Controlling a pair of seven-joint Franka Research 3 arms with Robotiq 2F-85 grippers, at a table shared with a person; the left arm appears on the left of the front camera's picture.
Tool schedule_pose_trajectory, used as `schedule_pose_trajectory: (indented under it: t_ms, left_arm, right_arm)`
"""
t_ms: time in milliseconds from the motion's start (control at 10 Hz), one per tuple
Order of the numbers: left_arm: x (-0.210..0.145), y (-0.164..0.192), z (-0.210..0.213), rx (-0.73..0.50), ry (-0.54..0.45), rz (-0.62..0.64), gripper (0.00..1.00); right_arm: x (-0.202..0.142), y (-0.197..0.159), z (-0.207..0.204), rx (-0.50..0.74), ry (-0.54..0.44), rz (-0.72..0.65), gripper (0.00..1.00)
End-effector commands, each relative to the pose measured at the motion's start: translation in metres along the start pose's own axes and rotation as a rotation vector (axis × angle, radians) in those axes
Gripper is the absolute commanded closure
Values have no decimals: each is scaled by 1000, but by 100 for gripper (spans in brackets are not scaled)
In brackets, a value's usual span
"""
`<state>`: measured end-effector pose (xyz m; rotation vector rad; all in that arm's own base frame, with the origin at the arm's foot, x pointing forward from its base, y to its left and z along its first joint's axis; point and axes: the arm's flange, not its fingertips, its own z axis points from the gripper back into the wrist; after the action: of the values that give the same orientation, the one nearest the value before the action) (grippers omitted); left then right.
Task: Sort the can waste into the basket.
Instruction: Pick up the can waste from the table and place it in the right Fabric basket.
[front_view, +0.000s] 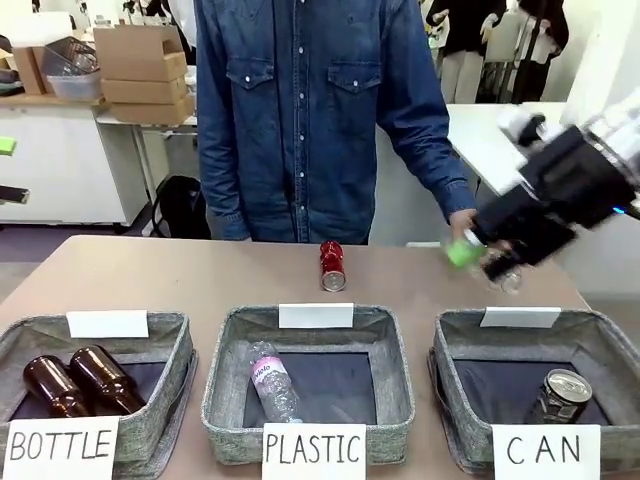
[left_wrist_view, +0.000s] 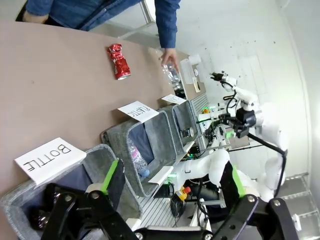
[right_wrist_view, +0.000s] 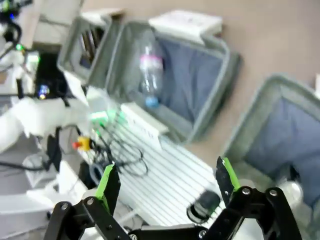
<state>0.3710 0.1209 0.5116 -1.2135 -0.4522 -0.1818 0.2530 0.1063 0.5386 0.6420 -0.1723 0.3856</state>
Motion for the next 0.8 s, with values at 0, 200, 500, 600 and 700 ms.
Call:
schedule_pose_trajectory:
  t_ms: [0, 200, 500, 600, 700]
  left_arm:
    - [-1, -2, 2, -9, 9, -20, 0]
    - [-1, -2, 2, -9, 9, -20, 0]
    - [-1, -2, 2, -9, 9, -20, 0]
    - [-1, -2, 2, -9, 9, -20, 0]
    - [-1, -2, 2, -9, 9, -20, 0]
  right_arm:
    - [-54, -8, 29, -57, 61, 15, 0]
    - [-74, -22, 33, -56, 51, -18, 0]
    - [-56, -9, 44, -59, 75, 11, 0]
    - [-56, -9, 44, -59, 75, 11, 0]
    - [-58, -11, 49, -64, 57, -2, 0]
